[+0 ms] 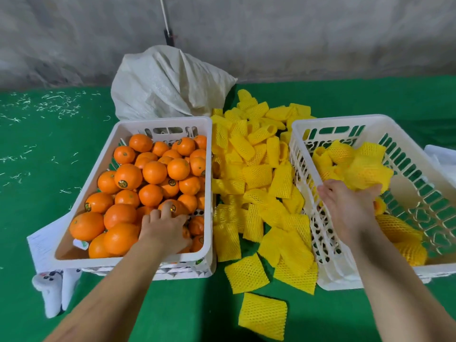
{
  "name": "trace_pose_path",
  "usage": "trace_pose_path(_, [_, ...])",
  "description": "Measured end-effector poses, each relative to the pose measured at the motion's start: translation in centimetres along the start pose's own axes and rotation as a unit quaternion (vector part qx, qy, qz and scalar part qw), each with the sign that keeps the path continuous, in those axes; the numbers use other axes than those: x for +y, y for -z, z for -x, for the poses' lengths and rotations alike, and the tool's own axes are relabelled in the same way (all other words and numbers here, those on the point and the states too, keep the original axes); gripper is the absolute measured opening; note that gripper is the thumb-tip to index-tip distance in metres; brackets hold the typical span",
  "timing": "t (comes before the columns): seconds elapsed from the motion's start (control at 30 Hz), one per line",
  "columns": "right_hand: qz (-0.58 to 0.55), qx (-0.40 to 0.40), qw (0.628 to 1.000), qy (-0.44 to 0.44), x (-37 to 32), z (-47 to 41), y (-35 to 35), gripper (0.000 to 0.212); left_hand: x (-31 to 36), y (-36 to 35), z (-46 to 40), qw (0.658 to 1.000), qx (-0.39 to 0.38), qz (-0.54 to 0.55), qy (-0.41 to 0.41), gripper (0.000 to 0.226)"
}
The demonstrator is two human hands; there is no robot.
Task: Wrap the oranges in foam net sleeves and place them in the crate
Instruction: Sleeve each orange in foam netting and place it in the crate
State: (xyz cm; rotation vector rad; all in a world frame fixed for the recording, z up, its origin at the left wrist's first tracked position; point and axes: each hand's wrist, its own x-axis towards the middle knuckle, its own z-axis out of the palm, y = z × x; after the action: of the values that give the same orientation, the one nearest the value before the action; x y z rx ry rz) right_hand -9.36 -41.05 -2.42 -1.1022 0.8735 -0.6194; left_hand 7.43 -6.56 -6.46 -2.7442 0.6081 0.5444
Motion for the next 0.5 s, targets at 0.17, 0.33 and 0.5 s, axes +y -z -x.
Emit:
trace_pose_path(0.17, [0.382, -0.169, 0.889, 0.188, 2.8, 0.1, -1.4, 0.040, 1.1, 0.2, -0.1, 0.993, -0.003, -0.120, -0.009, 0.050])
trace_pose_path(0.33, [0.720, -0.337, 0.598, 0.105, 8.1, 0.1, -1.2, 0.029, 1.8, 1.2, 0.3, 0.981, -0.011, -0.184, -0.062, 0.053])
trace_pose_path(0.5, [0.752, -0.347, 0.557, 0.065, 10.8, 0.1, 0.5, 0.088, 2.4, 1.8, 0.5, 0.984, -0.033, -0.177, -0.002, 0.055])
